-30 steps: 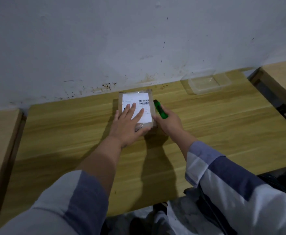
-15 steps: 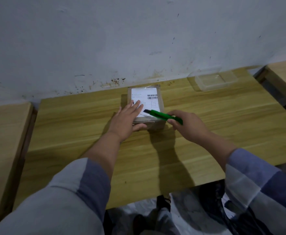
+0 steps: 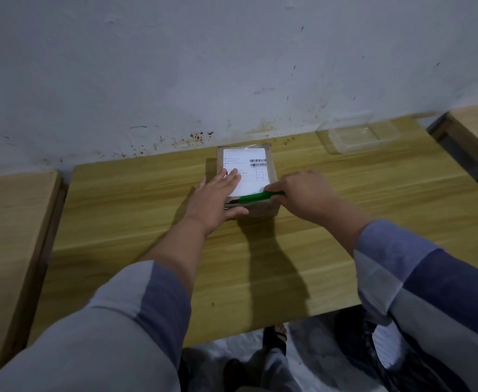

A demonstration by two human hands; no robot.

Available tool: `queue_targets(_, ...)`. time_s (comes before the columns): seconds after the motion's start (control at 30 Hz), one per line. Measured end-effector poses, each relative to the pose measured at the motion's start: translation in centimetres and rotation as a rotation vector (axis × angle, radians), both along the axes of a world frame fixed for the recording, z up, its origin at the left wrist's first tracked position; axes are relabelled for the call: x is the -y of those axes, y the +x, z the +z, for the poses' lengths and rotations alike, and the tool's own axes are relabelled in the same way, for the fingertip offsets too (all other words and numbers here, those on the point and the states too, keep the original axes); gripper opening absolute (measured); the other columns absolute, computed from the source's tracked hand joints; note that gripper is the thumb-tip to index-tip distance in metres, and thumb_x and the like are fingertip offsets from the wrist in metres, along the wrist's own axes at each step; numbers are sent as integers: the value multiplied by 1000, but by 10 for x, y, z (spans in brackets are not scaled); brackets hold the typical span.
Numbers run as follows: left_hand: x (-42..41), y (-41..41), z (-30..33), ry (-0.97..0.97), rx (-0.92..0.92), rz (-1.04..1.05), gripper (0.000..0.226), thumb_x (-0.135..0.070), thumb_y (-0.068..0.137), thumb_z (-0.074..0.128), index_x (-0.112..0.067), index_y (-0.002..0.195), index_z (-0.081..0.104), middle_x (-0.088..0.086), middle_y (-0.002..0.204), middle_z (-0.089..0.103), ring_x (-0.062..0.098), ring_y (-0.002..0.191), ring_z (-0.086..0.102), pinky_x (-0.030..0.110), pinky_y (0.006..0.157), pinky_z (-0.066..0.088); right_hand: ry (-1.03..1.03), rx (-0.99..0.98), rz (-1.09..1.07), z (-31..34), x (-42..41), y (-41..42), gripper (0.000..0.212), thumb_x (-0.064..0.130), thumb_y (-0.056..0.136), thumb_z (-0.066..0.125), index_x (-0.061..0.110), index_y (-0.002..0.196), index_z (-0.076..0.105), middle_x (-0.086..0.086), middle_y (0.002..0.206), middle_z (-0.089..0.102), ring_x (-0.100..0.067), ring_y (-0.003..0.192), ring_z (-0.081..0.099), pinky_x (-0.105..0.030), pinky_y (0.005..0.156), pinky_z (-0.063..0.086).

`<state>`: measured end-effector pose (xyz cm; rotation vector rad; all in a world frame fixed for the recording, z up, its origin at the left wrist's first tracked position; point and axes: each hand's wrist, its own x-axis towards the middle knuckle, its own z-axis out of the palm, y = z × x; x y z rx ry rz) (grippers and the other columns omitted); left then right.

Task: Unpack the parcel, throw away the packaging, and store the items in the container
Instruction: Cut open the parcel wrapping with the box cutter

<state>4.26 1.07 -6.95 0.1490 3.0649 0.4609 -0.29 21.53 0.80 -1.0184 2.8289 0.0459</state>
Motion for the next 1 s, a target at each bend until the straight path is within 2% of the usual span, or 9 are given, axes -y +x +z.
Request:
queue_targets(0.1, -1, 0, -1, -15, 0, 8, 84, -56, 85, 56, -27, 151, 15, -11, 160, 10, 11, 148, 6, 48, 120, 5, 18, -156, 73, 5, 11, 0, 30, 34, 98, 39, 37, 123, 55, -1, 111, 64, -26, 106, 54, -37, 83, 30)
queue_targets(0.17, -1, 0, -2, -4, 5, 25, 82, -49, 86, 60, -28, 151, 14, -12, 160, 11, 9, 148, 5, 48, 119, 4, 23, -193, 93, 5, 16, 3, 28, 29, 98, 40, 35, 120, 57, -1, 107, 64, -25, 103, 53, -37, 79, 27)
queue_targets(0.33, -3, -1, 1, -3, 25, 31, 86, -59, 83, 55, -28, 151, 14, -12, 159, 10, 11, 148, 4, 50, 118, 3, 41, -172, 98, 2, 7, 1, 28, 26, 97, 42, 35, 120, 56, 1, 105, 64, -23, 104, 51, -36, 75, 20)
queue_targets(0.5, -5, 1, 3, -45, 56, 28, 87, -65, 83, 48, -27, 152, 10, -10, 161, 6, 12, 148, 1, 54, 119, 4, 83, -156, 50, 5, -19, -3, 33, 29, 99, 38, 38, 128, 51, 2, 108, 64, -23, 106, 51, -36, 75, 21)
queue_targets(0.77, -9, 1, 5, -127, 80, 27, 83, -63, 88, 41, -24, 152, 6, -9, 161, 1, 14, 149, -2, 55, 119, 4, 108, -159, -70, 8, -57, -2, 30, 31, 99, 36, 37, 120, 56, 4, 106, 63, -22, 104, 51, -36, 78, 26)
queue_targets(0.9, -16, 5, 7, -183, 97, 40, 81, -62, 92, 35, -23, 153, 0, -8, 161, -6, 13, 148, -7, 58, 118, 1, -66, -11, -295, 7, -75, 1, 30, 36, 94, 46, 33, 120, 59, -1, 107, 67, -27, 104, 56, -38, 85, 35)
queue_targets(1.0, -24, 4, 10, -232, 108, 69, 85, -63, 90, 34, -20, 153, -3, -5, 161, -9, 15, 148, -9, 60, 116, -4, -308, 163, -527, 6, -80, 1, 32, 40, 90, 53, 26, 118, 63, -9, 98, 70, -28, 84, 62, -34, 71, 45)
